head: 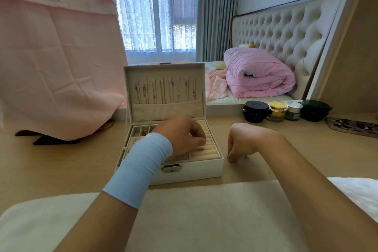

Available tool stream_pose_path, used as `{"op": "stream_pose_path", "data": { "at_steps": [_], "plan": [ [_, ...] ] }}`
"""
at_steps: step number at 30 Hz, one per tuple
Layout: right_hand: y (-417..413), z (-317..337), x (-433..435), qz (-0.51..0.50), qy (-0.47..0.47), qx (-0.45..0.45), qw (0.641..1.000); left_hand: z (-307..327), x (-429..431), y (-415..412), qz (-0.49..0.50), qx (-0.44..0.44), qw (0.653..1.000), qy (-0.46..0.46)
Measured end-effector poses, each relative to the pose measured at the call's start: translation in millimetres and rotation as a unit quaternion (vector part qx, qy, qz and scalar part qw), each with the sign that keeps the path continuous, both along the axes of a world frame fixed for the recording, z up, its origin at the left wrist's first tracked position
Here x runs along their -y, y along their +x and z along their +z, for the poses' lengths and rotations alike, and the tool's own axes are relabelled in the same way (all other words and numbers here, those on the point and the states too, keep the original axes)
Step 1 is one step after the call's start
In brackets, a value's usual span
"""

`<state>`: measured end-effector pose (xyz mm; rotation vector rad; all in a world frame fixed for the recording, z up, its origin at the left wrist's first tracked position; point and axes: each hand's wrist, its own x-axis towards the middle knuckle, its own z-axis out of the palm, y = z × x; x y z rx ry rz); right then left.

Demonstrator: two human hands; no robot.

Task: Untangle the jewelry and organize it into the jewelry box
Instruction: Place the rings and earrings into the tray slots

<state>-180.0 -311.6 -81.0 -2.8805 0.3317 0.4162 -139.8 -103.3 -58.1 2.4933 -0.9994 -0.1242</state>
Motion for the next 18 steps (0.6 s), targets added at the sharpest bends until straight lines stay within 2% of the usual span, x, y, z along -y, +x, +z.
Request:
{"op": "stream_pose_path", "data": {
  "at_steps": [5,11,14,18],
  "plan": [
    [-9.1,25.3,1.3,0.016,0.008,0.074,0.997,-6.3,5.4,0.4,0.004,-0.003,0.994,-0.106],
    [-19.3,51.3,-17.7,0.075,0.137,0.223,0.962,-5.4,3.2,3.5,-0.004,-0.015,0.978,-0.209],
    [-15.6,46.7,-29.4,0.087,0.176,0.247,0.949,-5.1,0.4,6.0,0.015,-0.007,0.976,-0.218],
    [-14.9,41.0,-32.2,0.106,0.161,0.193,0.962,-0.7,-5.3,8.7,0.024,-0.06,0.987,-0.149]
  ]
}}
